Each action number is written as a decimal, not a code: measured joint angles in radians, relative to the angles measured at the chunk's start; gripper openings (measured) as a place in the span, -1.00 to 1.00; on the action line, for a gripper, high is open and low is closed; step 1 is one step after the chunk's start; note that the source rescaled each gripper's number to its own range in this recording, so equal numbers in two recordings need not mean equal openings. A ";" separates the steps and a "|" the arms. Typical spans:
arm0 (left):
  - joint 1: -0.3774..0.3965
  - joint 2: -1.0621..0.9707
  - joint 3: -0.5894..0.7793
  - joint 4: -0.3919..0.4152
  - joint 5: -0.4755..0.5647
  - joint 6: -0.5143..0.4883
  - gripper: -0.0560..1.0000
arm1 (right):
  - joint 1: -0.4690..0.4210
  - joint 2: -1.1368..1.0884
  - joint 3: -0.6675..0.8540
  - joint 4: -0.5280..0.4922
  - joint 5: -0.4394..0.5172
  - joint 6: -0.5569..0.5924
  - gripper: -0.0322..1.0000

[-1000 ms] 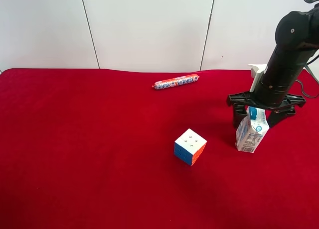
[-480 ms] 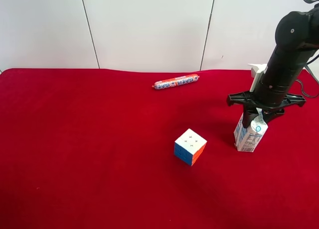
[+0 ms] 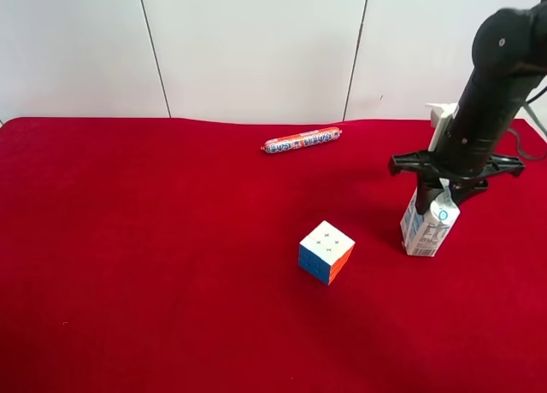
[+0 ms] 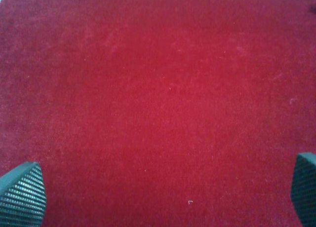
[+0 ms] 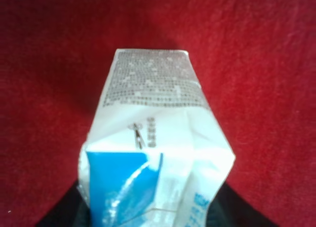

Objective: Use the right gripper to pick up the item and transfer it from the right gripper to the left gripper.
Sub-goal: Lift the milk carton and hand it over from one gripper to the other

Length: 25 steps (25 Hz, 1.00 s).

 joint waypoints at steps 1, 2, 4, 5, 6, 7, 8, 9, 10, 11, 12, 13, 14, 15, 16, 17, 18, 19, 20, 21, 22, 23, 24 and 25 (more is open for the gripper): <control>0.000 0.000 0.000 0.000 0.000 0.000 1.00 | 0.000 -0.013 -0.011 0.000 0.009 0.000 -0.94; 0.000 0.000 0.000 0.000 0.000 0.000 1.00 | 0.000 -0.025 -0.023 0.000 0.022 -0.004 -0.94; 0.000 0.000 0.000 0.000 0.000 0.000 1.00 | 0.000 -0.058 -0.046 0.000 0.041 -0.008 -0.94; 0.000 0.000 0.000 0.000 0.000 0.000 1.00 | 0.000 -0.073 -0.052 0.000 0.048 -0.008 -0.94; 0.000 0.000 0.000 0.000 0.000 0.000 1.00 | 0.000 -0.090 -0.054 0.000 0.055 -0.012 -0.94; 0.000 0.000 0.000 0.000 0.000 0.000 1.00 | 0.000 -0.105 -0.056 0.000 0.061 -0.015 -0.94; 0.000 0.000 0.000 0.000 0.000 0.000 1.00 | 0.000 -0.118 -0.056 0.000 0.066 -0.015 -0.94; 0.000 0.000 0.000 0.000 0.000 0.000 1.00 | 0.001 -0.128 -0.056 0.001 0.075 -0.015 -0.94; 0.000 0.000 0.000 0.000 0.000 0.000 1.00 | 0.004 -0.139 -0.056 0.001 0.083 -0.016 -0.94; 0.000 0.000 0.000 0.000 0.000 0.000 1.00 | 0.013 -0.149 -0.056 -0.001 0.086 -0.017 -0.94; 0.000 0.000 0.000 0.000 0.000 0.000 1.00 | 0.023 -0.157 -0.056 -0.001 0.087 -0.022 -0.94; 0.000 0.000 0.000 0.000 0.000 0.000 1.00 | 0.039 -0.164 -0.056 0.001 0.083 -0.028 -0.94; 0.000 0.000 0.000 0.000 0.000 0.000 1.00 | 0.058 -0.169 -0.056 0.006 0.082 -0.042 -0.94; 0.000 0.000 0.000 0.000 0.000 0.000 1.00 | 0.074 -0.172 -0.056 0.017 0.081 -0.058 -0.94; 0.000 0.000 0.000 0.000 0.000 0.000 1.00 | 0.095 -0.171 -0.056 0.037 0.080 -0.077 -0.94; 0.000 0.000 0.000 0.000 0.000 0.000 1.00 | 0.116 -0.171 -0.056 0.061 0.077 -0.094 -0.94; 0.000 0.000 0.000 0.000 0.000 0.000 1.00 | 0.138 -0.171 -0.058 0.082 0.075 -0.115 -0.94; 0.000 0.000 0.000 0.000 0.000 0.000 1.00 | 0.155 -0.171 -0.062 0.105 0.075 -0.137 -0.94; 0.000 0.000 0.000 0.000 0.000 0.000 1.00 | 0.178 -0.171 -0.070 0.120 0.075 -0.152 -0.94; 0.000 0.000 0.000 0.000 0.000 0.000 1.00 | 0.200 -0.171 -0.084 0.132 0.076 -0.165 -0.94; 0.000 0.000 0.000 0.000 0.000 0.000 1.00 | 0.220 -0.171 -0.101 0.139 0.077 -0.175 -0.94; 0.000 0.000 0.000 0.000 0.000 0.000 1.00 | 0.244 -0.171 -0.119 0.142 0.077 -0.180 -0.94; 0.000 0.000 0.000 0.000 0.000 0.000 1.00 | 0.268 -0.171 -0.142 0.143 0.077 -0.182 -0.94; 0.000 0.000 0.000 0.000 0.000 0.000 1.00 | 0.293 -0.171 -0.166 0.143 0.076 -0.182 -0.94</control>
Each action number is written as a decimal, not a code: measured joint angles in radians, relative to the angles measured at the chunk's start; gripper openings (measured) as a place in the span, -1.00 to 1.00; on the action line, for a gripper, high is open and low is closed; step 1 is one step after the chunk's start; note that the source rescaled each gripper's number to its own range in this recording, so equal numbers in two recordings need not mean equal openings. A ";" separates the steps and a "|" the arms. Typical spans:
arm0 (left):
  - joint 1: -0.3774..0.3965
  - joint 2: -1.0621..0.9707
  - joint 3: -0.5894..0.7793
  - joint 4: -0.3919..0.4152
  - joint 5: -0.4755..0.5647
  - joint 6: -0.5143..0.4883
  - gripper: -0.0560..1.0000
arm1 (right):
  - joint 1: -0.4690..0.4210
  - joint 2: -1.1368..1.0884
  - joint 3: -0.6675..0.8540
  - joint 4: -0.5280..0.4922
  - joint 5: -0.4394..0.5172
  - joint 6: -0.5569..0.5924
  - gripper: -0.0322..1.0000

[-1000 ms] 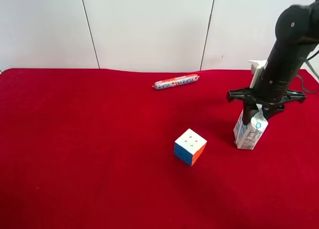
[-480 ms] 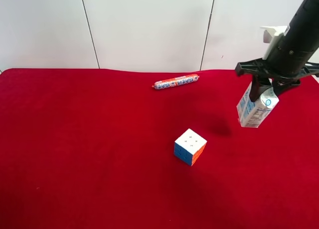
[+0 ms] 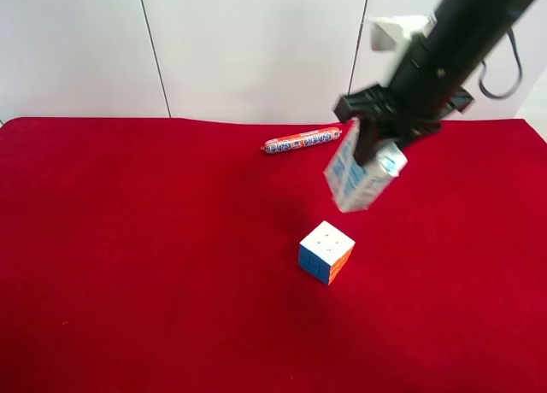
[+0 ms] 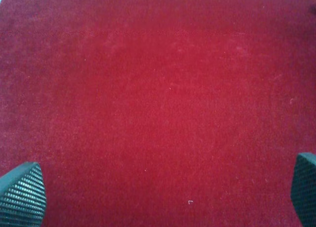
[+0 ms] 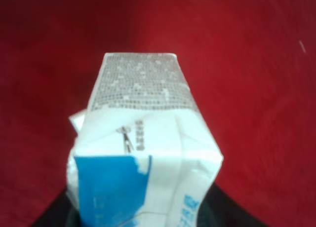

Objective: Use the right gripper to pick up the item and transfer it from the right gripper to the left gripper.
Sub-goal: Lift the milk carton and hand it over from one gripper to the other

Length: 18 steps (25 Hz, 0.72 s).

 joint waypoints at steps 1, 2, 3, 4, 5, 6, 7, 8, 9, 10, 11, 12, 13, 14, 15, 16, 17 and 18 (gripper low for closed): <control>0.000 0.000 0.000 0.000 0.000 0.001 1.00 | 0.020 0.000 -0.020 0.001 0.000 -0.001 -0.94; 0.000 0.000 0.000 -0.001 0.000 0.003 1.00 | 0.045 0.000 -0.043 0.002 -0.001 -0.001 -0.94; 0.000 0.000 0.000 -0.006 0.000 0.009 1.00 | 0.069 0.000 -0.065 0.002 -0.004 -0.001 -0.94; 0.000 0.000 0.000 -0.012 0.000 0.019 1.00 | 0.089 0.000 -0.083 0.003 -0.007 -0.007 -0.94; 0.000 0.000 0.000 -0.020 0.000 0.035 1.00 | 0.111 0.000 -0.095 0.007 -0.009 -0.016 -0.94; 0.000 0.002 0.000 -0.033 0.000 0.050 1.00 | 0.133 0.000 -0.105 0.013 -0.011 -0.026 -0.94; 0.000 0.012 0.000 -0.046 0.000 0.073 1.00 | 0.153 0.000 -0.112 0.021 -0.013 -0.042 -0.94; 0.000 0.024 0.000 -0.063 0.001 0.102 1.00 | 0.168 0.000 -0.115 0.032 -0.013 -0.059 -0.94; 0.000 0.045 0.000 -0.082 0.002 0.131 1.00 | 0.184 0.000 -0.117 0.050 -0.013 -0.076 -0.94; 0.000 0.070 0.000 -0.102 0.005 0.170 1.00 | 0.197 0.000 -0.118 0.072 -0.013 -0.088 -0.94; 0.000 0.092 0.000 -0.119 0.008 0.209 1.00 | 0.209 0.002 -0.118 0.093 -0.014 -0.104 -0.94; -0.006 0.119 -0.001 -0.138 0.010 0.240 1.00 | 0.218 0.004 -0.118 0.119 -0.014 -0.118 -0.94; -0.020 0.146 -0.002 -0.157 0.010 0.263 1.00 | 0.227 0.005 -0.118 0.147 -0.014 -0.133 -0.94; -0.036 0.172 -0.003 -0.173 0.011 0.289 1.00 | 0.234 0.007 -0.118 0.174 -0.016 -0.152 -0.94; -0.060 0.193 -0.007 -0.181 0.012 0.312 1.00 | 0.239 0.011 -0.118 0.195 -0.017 -0.170 -0.94; -0.088 0.214 -0.012 -0.188 0.012 0.336 1.00 | 0.243 0.012 -0.118 0.219 -0.018 -0.186 -0.94; -0.117 0.233 -0.015 -0.189 0.009 0.358 1.00 | 0.246 0.014 -0.118 0.241 -0.018 -0.197 -0.94; -0.141 0.250 -0.021 -0.190 0.009 0.385 1.00 | 0.248 0.016 -0.118 0.258 -0.018 -0.209 -0.94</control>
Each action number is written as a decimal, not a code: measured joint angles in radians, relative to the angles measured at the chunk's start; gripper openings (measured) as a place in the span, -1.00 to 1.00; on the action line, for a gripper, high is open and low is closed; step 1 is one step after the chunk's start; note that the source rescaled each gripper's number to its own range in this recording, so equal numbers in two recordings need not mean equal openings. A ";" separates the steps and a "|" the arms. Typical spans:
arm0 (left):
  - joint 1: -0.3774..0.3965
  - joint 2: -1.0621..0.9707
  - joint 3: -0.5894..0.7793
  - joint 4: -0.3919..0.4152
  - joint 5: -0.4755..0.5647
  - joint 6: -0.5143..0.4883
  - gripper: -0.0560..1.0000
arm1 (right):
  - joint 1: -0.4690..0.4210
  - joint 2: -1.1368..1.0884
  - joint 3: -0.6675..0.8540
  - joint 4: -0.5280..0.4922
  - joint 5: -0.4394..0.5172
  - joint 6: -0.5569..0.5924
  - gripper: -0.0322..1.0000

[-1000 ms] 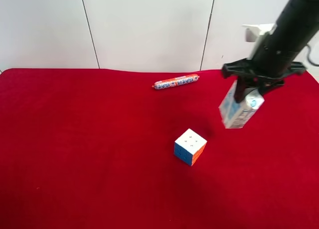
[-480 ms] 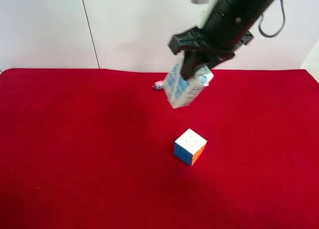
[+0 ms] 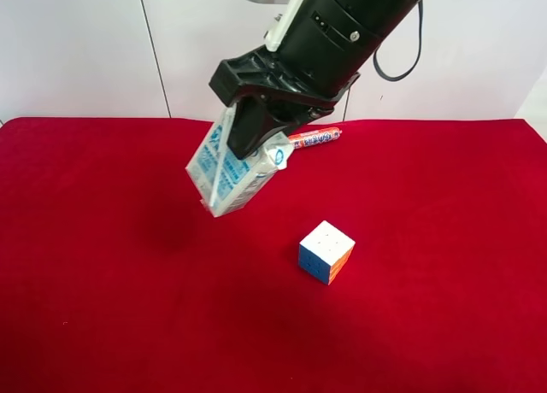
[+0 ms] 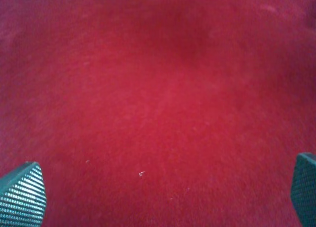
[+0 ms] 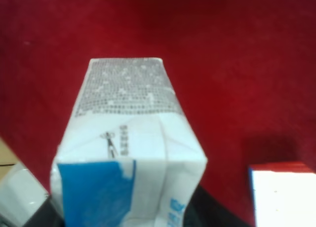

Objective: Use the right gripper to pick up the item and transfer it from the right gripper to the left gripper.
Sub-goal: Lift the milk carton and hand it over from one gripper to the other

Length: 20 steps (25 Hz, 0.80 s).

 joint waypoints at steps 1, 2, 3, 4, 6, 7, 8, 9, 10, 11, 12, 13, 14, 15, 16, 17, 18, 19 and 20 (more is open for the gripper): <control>-0.028 0.016 -0.007 0.000 -0.003 0.025 1.00 | 0.000 0.003 0.000 0.017 0.000 -0.007 -0.94; -0.055 0.036 -0.014 0.000 -0.008 0.042 1.00 | 0.000 0.006 0.000 0.031 -0.001 -0.009 -0.94; -0.080 0.057 -0.021 0.002 -0.018 0.056 1.00 | 0.001 0.009 0.000 0.044 -0.002 -0.010 -0.94; -0.101 0.075 -0.030 0.006 -0.028 0.069 1.00 | 0.002 0.014 0.000 0.050 -0.002 -0.014 -0.94; -0.151 0.121 -0.052 0.027 -0.056 0.087 1.00 | 0.002 0.023 0.000 0.069 -0.006 -0.027 -0.94; -0.172 0.144 -0.062 0.036 -0.073 0.098 1.00 | 0.002 0.028 0.000 0.080 -0.006 -0.036 -0.94; -0.198 0.164 -0.073 0.048 -0.090 0.112 1.00 | 0.003 0.029 0.000 0.090 -0.007 -0.047 -0.94; -0.224 0.189 -0.085 0.058 -0.103 0.121 1.00 | 0.003 0.031 0.000 0.106 -0.007 -0.057 -0.94; -0.252 0.216 -0.094 0.071 -0.116 0.126 1.00 | 0.003 0.035 0.000 0.126 -0.007 -0.062 -0.94; -0.276 0.239 -0.104 0.080 -0.129 0.133 1.00 | 0.003 0.037 0.000 0.145 -0.009 -0.074 -0.94; -0.307 0.267 -0.113 0.089 -0.139 0.136 1.00 | 0.003 0.039 0.000 0.165 -0.009 -0.084 -0.94; -0.340 0.296 -0.119 0.098 -0.152 0.139 1.00 | 0.003 0.042 0.000 0.184 -0.010 -0.094 -0.94; -0.370 0.326 -0.121 0.107 -0.170 0.141 1.00 | 0.003 0.044 0.000 0.199 -0.015 -0.104 -0.94; -0.407 0.352 -0.123 0.117 -0.186 0.143 1.00 | 0.003 0.046 0.000 0.209 -0.021 -0.108 -0.94; -0.444 0.383 -0.125 0.132 -0.197 0.145 1.00 | 0.003 0.047 0.000 0.223 -0.030 -0.115 -0.94; -0.479 0.417 -0.126 0.147 -0.213 0.146 1.00 | 0.003 0.048 0.000 0.238 -0.034 -0.121 -0.94; -0.505 0.444 -0.127 0.161 -0.230 0.147 1.00 | 0.003 0.050 0.000 0.247 -0.034 -0.126 -0.94; -0.533 0.476 -0.127 0.176 -0.244 0.147 1.00 | 0.003 0.051 0.000 0.254 -0.033 -0.131 -0.94; -0.556 0.507 -0.127 0.187 -0.263 0.147 1.00 | 0.003 0.051 0.000 0.257 -0.033 -0.133 -0.94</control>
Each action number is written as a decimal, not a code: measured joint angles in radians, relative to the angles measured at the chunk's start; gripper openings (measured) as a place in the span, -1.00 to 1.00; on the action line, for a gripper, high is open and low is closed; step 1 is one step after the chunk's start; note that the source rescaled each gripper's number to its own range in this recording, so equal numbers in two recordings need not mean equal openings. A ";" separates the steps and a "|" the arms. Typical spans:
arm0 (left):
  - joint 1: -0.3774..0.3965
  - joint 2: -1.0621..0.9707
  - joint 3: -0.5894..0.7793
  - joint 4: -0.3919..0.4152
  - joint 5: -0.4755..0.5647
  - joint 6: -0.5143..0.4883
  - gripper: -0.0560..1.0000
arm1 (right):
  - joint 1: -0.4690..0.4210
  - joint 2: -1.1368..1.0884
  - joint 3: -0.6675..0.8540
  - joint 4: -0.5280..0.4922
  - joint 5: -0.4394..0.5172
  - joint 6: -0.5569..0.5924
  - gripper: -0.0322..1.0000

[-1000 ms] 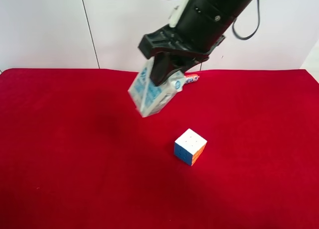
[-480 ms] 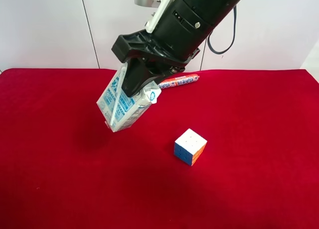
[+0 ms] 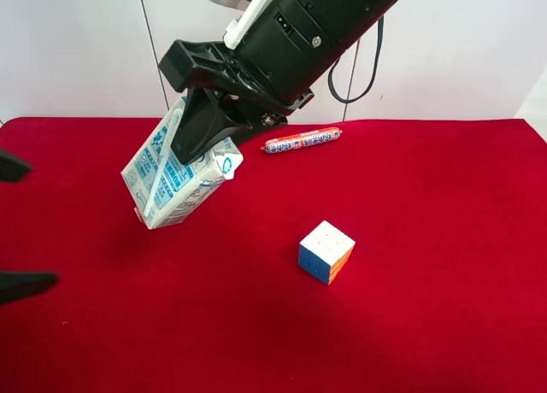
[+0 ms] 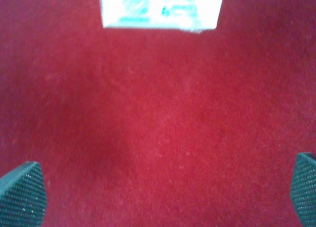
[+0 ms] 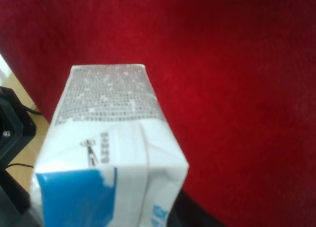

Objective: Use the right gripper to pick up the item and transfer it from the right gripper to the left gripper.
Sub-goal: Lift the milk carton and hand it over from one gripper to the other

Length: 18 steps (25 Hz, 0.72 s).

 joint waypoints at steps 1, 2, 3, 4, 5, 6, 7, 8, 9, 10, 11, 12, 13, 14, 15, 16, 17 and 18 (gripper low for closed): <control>-0.017 0.028 0.000 0.006 -0.023 0.000 1.00 | 0.000 0.001 0.000 0.002 0.000 -0.004 -0.94; -0.032 0.050 0.000 0.008 -0.049 0.000 1.00 | 0.000 0.001 0.000 0.002 0.001 -0.005 -0.94; -0.042 0.074 0.000 0.009 -0.073 0.000 1.00 | 0.000 0.001 0.000 0.003 0.003 -0.007 -0.94; -0.049 0.095 0.000 0.011 -0.103 0.000 1.00 | 0.000 0.001 0.000 0.003 0.005 -0.007 -0.94; -0.050 0.113 0.000 0.011 -0.134 0.000 1.00 | 0.000 0.001 0.000 0.003 0.006 -0.007 -0.94; -0.050 0.127 0.000 0.011 -0.164 0.000 1.00 | 0.000 0.001 0.000 0.004 0.009 -0.007 -0.94; -0.050 0.143 0.000 0.011 -0.189 0.000 1.00 | 0.000 0.001 0.000 0.005 0.012 -0.007 -0.94; -0.050 0.158 0.000 0.011 -0.215 0.000 1.00 | 0.000 0.001 0.000 0.005 0.016 -0.007 -0.94; -0.050 0.169 0.000 0.011 -0.236 0.000 1.00 | 0.000 0.001 0.000 0.005 0.019 -0.007 -0.94; -0.050 0.181 0.000 0.009 -0.251 0.000 1.00 | 0.000 0.001 0.000 0.005 0.023 -0.007 -0.94; -0.050 0.192 0.000 0.008 -0.263 0.000 1.00 | 0.000 0.001 0.000 0.005 0.027 -0.007 -0.94; -0.050 0.200 0.000 0.007 -0.274 0.000 1.00 | 0.000 0.001 0.000 0.005 0.027 -0.007 -0.94; -0.050 0.205 0.000 0.002 -0.284 0.000 1.00 | 0.000 0.001 0.000 0.006 0.027 -0.007 -0.94; -0.050 0.208 0.000 -0.003 -0.290 0.000 1.00 | 0.000 0.001 0.000 0.008 0.026 -0.007 -0.94; -0.050 0.209 0.000 -0.012 -0.302 0.000 1.00 | 0.000 0.001 0.000 0.014 0.024 -0.007 -0.94; -0.050 0.209 -0.001 -0.020 -0.311 0.000 1.00 | 0.000 0.001 0.000 0.021 0.021 -0.008 -0.94; -0.050 0.210 -0.003 -0.027 -0.314 0.000 1.00 | 0.000 0.001 0.000 0.031 0.014 -0.015 -0.94; -0.050 0.210 -0.007 -0.032 -0.317 0.000 1.00 | 0.000 0.001 0.000 0.041 0.005 -0.019 -0.94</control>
